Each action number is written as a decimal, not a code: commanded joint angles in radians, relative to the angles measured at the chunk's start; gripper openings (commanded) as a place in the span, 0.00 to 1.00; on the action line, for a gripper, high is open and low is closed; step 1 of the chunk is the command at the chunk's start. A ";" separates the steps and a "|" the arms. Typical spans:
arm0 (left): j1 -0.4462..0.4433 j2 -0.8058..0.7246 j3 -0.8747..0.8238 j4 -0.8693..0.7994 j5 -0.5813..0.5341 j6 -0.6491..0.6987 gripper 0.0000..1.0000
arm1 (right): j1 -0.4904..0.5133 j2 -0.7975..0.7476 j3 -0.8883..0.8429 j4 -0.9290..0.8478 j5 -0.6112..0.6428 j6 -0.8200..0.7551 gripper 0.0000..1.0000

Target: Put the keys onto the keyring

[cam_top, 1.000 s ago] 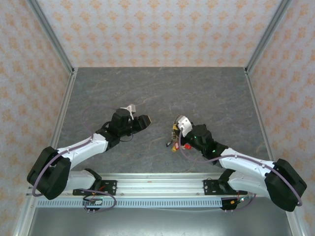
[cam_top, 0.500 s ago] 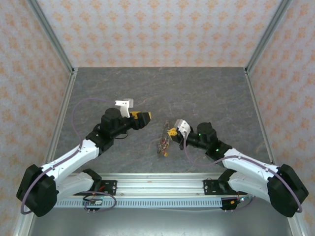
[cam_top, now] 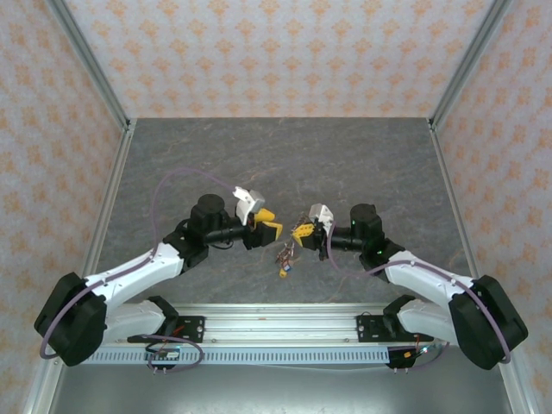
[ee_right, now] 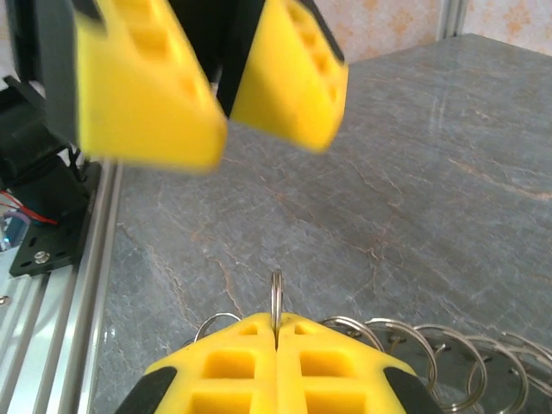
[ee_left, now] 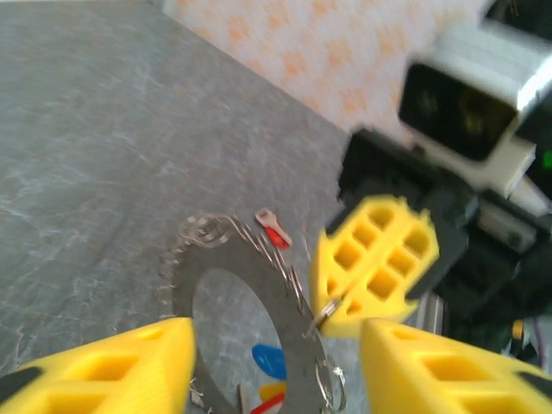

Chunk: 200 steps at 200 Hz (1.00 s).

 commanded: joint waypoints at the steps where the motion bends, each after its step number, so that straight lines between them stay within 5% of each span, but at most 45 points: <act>1: -0.009 0.025 0.036 -0.044 0.103 0.165 0.42 | -0.005 -0.005 0.074 -0.033 -0.087 -0.113 0.00; 68: -0.031 0.035 0.091 -0.235 0.146 0.376 0.24 | -0.009 0.006 0.102 -0.082 -0.082 -0.176 0.00; 136: -0.032 0.076 0.122 -0.242 0.197 0.424 0.12 | -0.010 0.010 0.129 -0.114 -0.152 -0.163 0.00; 200: -0.031 0.104 0.159 -0.234 0.222 0.420 0.14 | -0.009 0.017 0.135 -0.115 -0.179 -0.158 0.00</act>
